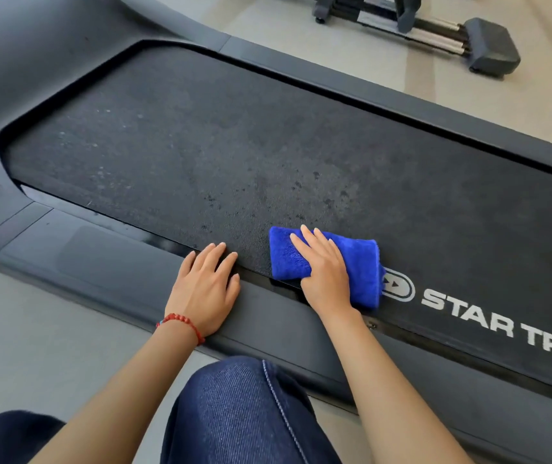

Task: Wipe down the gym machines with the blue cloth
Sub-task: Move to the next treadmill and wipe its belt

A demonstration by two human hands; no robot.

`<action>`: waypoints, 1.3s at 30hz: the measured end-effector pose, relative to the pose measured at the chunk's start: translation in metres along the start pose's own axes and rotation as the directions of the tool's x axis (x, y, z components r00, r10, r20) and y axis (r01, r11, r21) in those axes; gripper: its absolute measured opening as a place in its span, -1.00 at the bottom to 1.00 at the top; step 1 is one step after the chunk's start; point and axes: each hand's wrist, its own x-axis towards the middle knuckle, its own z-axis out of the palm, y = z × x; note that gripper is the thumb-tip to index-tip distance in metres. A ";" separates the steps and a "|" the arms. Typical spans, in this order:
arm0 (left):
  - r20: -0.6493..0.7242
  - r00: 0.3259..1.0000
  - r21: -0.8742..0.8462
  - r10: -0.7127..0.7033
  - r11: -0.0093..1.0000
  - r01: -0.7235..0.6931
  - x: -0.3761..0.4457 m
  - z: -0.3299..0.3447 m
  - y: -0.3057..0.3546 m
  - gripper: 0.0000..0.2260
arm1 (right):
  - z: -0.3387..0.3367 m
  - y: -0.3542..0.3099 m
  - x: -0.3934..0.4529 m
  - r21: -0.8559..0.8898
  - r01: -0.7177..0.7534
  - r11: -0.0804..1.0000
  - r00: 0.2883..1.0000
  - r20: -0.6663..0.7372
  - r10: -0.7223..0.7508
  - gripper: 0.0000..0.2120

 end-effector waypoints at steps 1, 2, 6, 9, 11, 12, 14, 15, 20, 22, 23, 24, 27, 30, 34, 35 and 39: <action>-0.003 1.000 0.002 -0.003 1.000 0.003 0.000 0.001 0.000 -0.55 | 0.001 0.001 0.003 -0.003 -0.001 1.000 1.000 -0.008 0.001 -0.24; -0.005 1.000 0.000 -0.006 1.000 0.006 0.000 0.002 0.000 -0.55 | 0.003 0.003 0.007 -0.005 0.000 1.000 1.000 -0.018 0.000 -0.24; -0.017 1.000 -0.005 -0.011 1.000 0.011 0.001 0.005 -0.001 -0.55 | 0.006 0.009 0.025 -0.021 -0.005 1.000 0.999 -0.049 0.004 -0.25; -0.024 0.999 -0.011 -0.022 1.000 0.022 -0.001 0.005 -0.001 -0.55 | 0.005 0.014 0.038 -0.034 0.003 0.999 0.999 -0.051 -0.004 -0.26; -0.026 0.999 -0.015 -0.024 1.000 0.023 -0.001 0.006 -0.001 -0.55 | 0.005 0.019 0.048 -0.036 0.008 0.999 0.999 -0.049 -0.010 -0.28; -0.027 0.999 -0.016 -0.023 1.000 0.022 -0.001 0.006 -0.001 -0.55 | 0.004 0.021 0.054 -0.037 0.011 0.999 0.999 -0.049 -0.013 -0.29; -0.030 0.999 -0.015 -0.023 1.000 0.023 0.001 0.006 -0.002 -0.55 | 0.005 0.026 0.068 -0.038 0.018 0.999 0.998 -0.055 -0.020 -0.30; -0.029 0.999 -0.014 -0.025 1.000 0.024 0.001 0.006 -0.002 -0.55 | 0.005 0.029 0.074 -0.041 0.022 0.999 0.998 -0.059 -0.024 -0.30; -0.022 0.999 -0.019 -0.025 1.000 0.025 0.003 0.006 -0.003 -0.55 | 0.006 0.040 0.106 -0.044 0.034 0.998 0.997 -0.068 -0.037 -0.31; -0.024 0.999 -0.022 -0.024 0.999 0.024 0.003 0.006 -0.003 -0.55 | 0.005 0.044 0.119 -0.049 0.044 0.998 0.996 -0.072 -0.047 -0.31; -0.025 0.999 -0.022 -0.024 0.999 0.024 0.003 0.006 -0.004 -0.55 | 0.005 0.047 0.126 -0.048 0.047 0.998 0.996 -0.073 -0.050 -0.31; -0.029 0.999 -0.021 -0.023 1.000 0.023 0.004 0.006 -0.004 -0.55 | 0.005 0.050 0.134 -0.047 0.047 0.998 0.996 -0.073 -0.051 -0.31; -0.037 0.999 -0.017 -0.014 1.000 0.013 0.004 0.006 -0.004 -0.55 | 0.006 0.056 0.156 -0.049 0.039 0.998 0.996 -0.079 -0.043 -0.32; -0.038 0.999 -0.024 -0.015 1.000 0.014 0.004 0.006 -0.004 -0.56 | 0.006 0.061 0.179 -0.055 0.027 0.998 0.997 -0.076 -0.031 -0.33; -0.042 0.999 -0.010 -0.001 1.000 0.000 0.004 0.005 -0.004 -0.56 | 0.006 0.065 0.204 -0.072 0.014 0.997 0.997 -0.078 -0.020 -0.35; -0.040 0.999 -0.007 0.000 1.000 0.000 0.004 0.005 -0.004 -0.55 | 0.006 0.066 0.209 -0.074 0.012 0.997 0.997 -0.080 -0.018 -0.36; -0.033 0.999 -0.012 0.002 1.000 -0.002 0.005 0.003 -0.004 -0.46 | 0.004 0.067 0.219 -0.073 -0.011 0.997 0.997 -0.073 0.005 -0.36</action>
